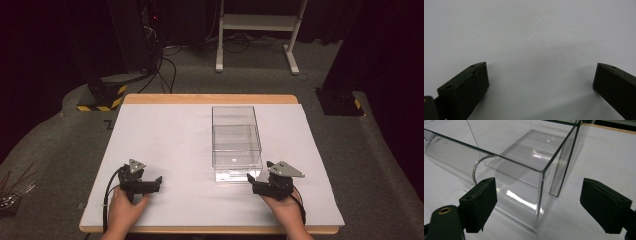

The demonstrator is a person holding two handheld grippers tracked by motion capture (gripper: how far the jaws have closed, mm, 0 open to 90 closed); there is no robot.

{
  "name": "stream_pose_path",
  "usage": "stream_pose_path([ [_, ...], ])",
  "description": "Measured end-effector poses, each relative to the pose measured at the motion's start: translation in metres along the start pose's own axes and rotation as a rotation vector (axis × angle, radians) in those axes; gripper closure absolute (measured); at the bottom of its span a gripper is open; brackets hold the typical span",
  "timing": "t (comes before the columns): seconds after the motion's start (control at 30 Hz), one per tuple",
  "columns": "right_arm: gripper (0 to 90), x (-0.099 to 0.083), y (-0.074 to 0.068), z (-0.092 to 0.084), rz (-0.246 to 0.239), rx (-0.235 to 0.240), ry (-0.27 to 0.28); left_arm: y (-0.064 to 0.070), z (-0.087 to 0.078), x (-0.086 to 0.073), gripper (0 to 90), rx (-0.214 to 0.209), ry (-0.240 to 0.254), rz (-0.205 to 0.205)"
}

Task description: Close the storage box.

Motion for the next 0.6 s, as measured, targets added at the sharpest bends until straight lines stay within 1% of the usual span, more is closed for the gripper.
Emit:
stream_pose_path([
  [0.17, 14.2, 0.001, 0.001, 0.004, 0.006, -0.004, 0.003, 0.0, 0.0, 0.0, 0.4, 0.0, 0.0, 0.0],
  [0.33, 14.1, 0.003, 0.002, 0.007, 0.001, -0.011, 0.002, 0.0, 0.0, 0.0, 0.4, 0.0, 0.0, 0.0],
  [0.6, 14.2, 0.006, 0.007, 0.014, 0.006, -0.024, -0.007, 0.0, 0.0, 0.0, 0.4, 0.001, -0.001, 0.002],
])
Point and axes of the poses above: each handheld gripper's, and its own axes: z roughly forward along the jaws, x roughly out of its top, y roughly to its right, the point moved 4 cm from there along z, roughly forward along the jaws, and after that the axes turned 13 degrees about -x, right-handed, at the moved point
